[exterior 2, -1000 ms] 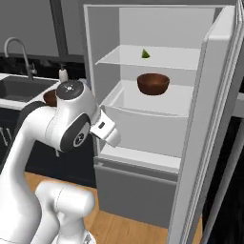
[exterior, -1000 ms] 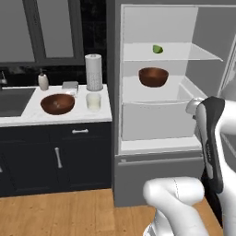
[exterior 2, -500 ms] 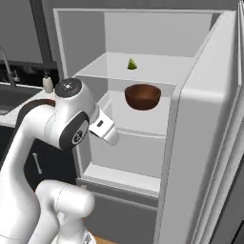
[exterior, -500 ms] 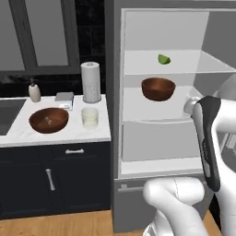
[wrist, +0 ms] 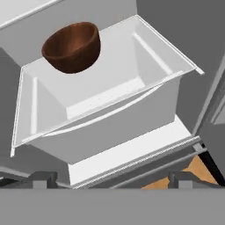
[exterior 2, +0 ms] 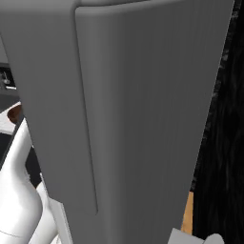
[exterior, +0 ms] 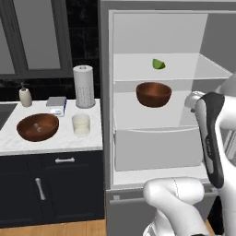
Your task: Grab a lemon wedge from the fridge and one ice cube from the ice bowl, and put them in the glass of lemonade.
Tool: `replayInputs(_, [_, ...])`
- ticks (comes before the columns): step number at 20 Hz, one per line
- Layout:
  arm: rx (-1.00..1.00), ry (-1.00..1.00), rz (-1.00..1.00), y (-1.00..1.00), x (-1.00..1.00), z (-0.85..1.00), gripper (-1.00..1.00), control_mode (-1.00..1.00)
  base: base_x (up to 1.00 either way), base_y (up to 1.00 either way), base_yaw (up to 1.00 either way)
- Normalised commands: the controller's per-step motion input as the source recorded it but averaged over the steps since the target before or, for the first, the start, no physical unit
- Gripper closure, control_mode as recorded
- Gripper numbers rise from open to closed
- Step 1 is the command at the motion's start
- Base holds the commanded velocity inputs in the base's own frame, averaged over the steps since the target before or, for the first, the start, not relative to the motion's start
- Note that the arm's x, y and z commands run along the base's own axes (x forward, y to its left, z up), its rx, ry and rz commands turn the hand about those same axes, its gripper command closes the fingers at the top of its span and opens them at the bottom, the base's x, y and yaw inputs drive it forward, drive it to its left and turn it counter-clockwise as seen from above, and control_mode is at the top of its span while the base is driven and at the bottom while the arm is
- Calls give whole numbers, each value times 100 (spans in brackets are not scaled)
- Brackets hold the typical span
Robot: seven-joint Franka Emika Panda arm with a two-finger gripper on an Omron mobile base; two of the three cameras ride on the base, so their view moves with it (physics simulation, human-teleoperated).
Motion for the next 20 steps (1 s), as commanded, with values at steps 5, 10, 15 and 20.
replayInputs(5, [-2, -45, 15, 0, 21, 100, -100, -100, 0, 0, 0])
replayInputs(10, [-11, -42, 12, 5, 27, 95, -100, -100, 0, 0, 0])
replayInputs(15, [-10, 4, 2, 21, 88, 60, -100, -100, 0, 0, 0])
replayInputs(20, [-12, 19, 1, 4, 47, -4, -100, -100, 0, 0, 0])
